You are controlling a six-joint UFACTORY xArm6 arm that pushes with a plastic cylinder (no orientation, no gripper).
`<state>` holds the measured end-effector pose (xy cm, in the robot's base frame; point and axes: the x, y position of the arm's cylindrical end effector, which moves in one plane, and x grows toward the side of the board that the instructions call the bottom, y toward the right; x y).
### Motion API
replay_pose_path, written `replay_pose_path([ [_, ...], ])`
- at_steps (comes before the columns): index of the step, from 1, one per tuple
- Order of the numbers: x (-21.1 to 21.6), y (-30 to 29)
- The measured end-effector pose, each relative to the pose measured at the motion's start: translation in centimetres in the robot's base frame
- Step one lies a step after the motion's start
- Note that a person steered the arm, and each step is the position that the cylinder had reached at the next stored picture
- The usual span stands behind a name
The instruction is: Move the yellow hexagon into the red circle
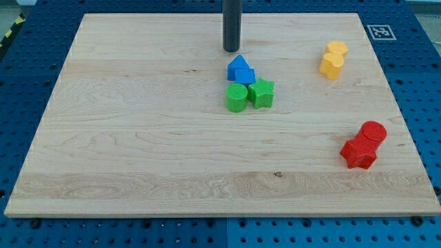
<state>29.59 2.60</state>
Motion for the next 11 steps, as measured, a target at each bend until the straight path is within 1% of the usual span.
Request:
replay_pose_path([
  [1,0.0,5.7],
  [2,0.0,13.7],
  [3,0.0,18.9],
  [5,0.5,19.3],
  [6,2.0,20.1],
  [9,5.2,24.9],
  [10,5.6,24.9],
  [11,5.0,24.9],
])
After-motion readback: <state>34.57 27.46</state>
